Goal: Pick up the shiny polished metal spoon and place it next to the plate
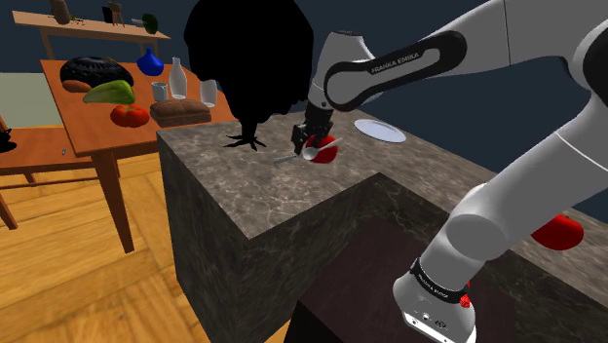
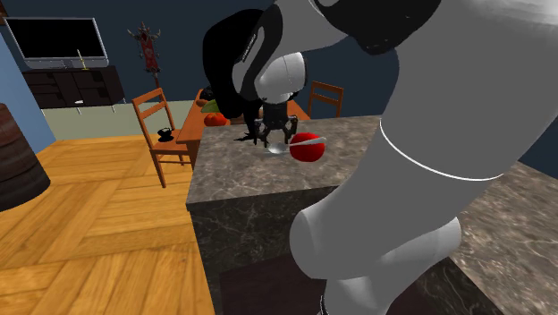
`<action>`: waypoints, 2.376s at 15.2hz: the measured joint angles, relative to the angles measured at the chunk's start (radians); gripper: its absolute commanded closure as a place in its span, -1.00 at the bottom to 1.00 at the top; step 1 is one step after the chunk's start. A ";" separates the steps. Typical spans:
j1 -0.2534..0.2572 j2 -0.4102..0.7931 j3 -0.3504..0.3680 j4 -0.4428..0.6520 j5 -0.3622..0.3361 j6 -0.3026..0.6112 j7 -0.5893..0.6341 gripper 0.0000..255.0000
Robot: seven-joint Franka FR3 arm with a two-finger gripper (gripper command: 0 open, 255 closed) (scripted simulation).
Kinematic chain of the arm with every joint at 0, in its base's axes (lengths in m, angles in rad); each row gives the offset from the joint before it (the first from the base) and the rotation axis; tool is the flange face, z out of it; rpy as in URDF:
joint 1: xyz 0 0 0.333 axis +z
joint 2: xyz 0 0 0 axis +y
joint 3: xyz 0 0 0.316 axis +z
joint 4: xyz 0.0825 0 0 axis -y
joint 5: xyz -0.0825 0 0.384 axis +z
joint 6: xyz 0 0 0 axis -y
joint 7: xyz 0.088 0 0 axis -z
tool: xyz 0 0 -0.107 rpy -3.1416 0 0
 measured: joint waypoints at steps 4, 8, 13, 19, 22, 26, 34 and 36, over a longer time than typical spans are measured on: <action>-0.041 0.040 -0.064 0.044 -0.007 -0.001 -0.100 1.00; -0.074 0.086 -0.116 0.118 -0.006 0.053 -0.197 1.00; -0.122 0.178 -0.186 0.213 0.002 0.152 -0.311 1.00; -0.181 0.333 -0.254 0.392 0.039 0.080 -0.457 1.00; -0.208 0.397 -0.272 0.483 0.059 0.006 -0.513 1.00; -0.257 0.511 -0.295 0.638 0.094 -0.063 -0.596 1.00; -0.369 0.764 -0.317 0.999 0.152 -0.236 -0.730 1.00; -0.398 0.849 -0.317 1.127 0.164 -0.281 -0.751 1.00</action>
